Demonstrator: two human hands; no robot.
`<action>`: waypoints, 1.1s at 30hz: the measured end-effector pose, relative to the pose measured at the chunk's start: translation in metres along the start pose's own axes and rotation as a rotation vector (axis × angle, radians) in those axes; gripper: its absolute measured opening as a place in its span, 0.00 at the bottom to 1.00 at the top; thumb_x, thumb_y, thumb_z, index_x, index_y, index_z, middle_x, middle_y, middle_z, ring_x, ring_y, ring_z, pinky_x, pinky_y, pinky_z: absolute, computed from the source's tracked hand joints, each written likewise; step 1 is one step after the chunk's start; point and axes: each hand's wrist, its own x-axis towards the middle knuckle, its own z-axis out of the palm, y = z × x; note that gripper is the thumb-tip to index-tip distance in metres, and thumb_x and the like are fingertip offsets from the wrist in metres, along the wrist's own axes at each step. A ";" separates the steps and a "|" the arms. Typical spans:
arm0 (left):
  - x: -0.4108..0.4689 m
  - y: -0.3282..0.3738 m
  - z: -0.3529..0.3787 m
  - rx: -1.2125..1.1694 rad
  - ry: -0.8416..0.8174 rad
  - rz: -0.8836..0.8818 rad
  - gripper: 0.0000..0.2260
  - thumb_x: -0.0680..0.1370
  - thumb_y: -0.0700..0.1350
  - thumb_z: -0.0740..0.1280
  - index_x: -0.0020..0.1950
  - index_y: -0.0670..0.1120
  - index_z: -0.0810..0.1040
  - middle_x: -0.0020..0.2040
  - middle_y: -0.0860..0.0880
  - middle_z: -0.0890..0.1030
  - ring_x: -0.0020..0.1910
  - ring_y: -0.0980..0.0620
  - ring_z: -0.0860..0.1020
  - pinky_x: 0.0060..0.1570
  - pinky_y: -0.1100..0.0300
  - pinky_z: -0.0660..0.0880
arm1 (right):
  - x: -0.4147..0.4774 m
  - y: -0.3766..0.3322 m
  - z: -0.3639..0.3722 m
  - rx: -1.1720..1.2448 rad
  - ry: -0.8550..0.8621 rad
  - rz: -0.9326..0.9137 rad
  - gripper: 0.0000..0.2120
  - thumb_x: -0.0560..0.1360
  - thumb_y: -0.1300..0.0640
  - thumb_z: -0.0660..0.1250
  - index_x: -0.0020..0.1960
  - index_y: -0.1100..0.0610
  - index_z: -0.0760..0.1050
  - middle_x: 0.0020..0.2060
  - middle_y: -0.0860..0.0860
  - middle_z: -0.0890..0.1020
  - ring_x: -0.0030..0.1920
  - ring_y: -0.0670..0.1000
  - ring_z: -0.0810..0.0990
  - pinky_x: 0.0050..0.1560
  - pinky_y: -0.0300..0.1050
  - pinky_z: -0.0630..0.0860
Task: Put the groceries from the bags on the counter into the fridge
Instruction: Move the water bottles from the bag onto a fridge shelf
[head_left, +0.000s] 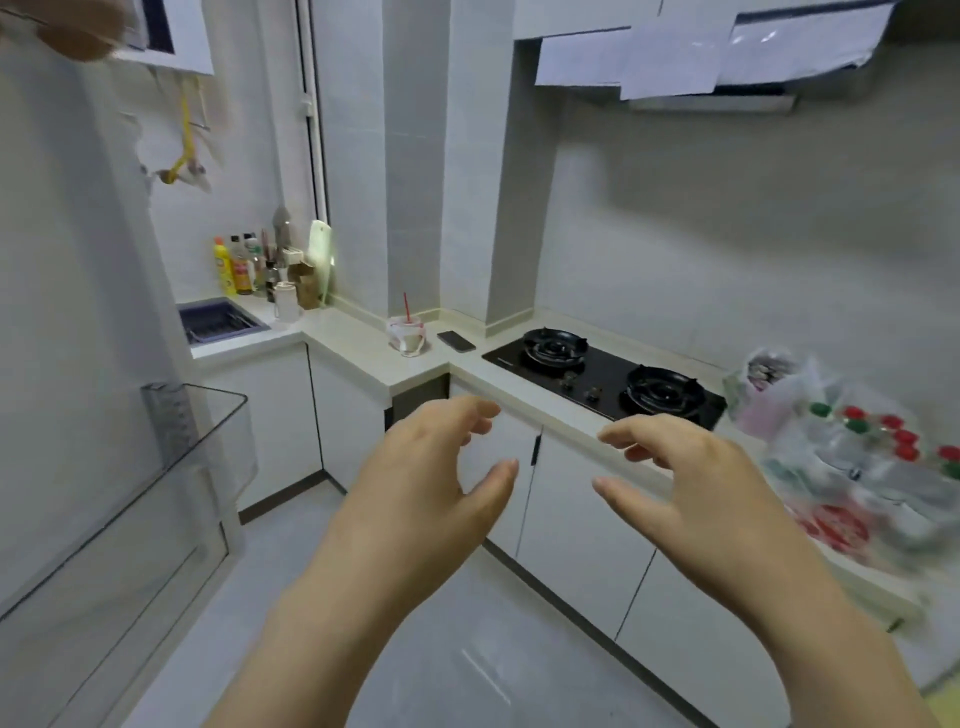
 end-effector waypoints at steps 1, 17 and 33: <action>0.005 0.007 0.007 -0.013 -0.011 0.020 0.20 0.76 0.55 0.65 0.68 0.58 0.69 0.60 0.62 0.74 0.57 0.65 0.70 0.60 0.64 0.71 | -0.003 0.008 -0.007 -0.013 0.012 0.025 0.14 0.73 0.49 0.69 0.58 0.46 0.76 0.50 0.38 0.77 0.51 0.39 0.75 0.55 0.39 0.73; 0.073 0.135 0.169 -0.205 -0.189 0.215 0.17 0.76 0.54 0.66 0.65 0.59 0.71 0.58 0.64 0.75 0.57 0.66 0.72 0.58 0.65 0.71 | -0.040 0.189 -0.093 -0.087 0.177 0.308 0.13 0.73 0.48 0.70 0.57 0.46 0.77 0.52 0.40 0.79 0.51 0.40 0.76 0.55 0.42 0.75; 0.181 0.175 0.307 -0.289 -0.370 0.341 0.17 0.75 0.52 0.67 0.64 0.56 0.73 0.56 0.61 0.76 0.56 0.64 0.74 0.58 0.61 0.73 | -0.007 0.324 -0.098 -0.078 0.231 0.586 0.11 0.72 0.50 0.70 0.55 0.46 0.78 0.49 0.40 0.79 0.49 0.39 0.77 0.52 0.37 0.73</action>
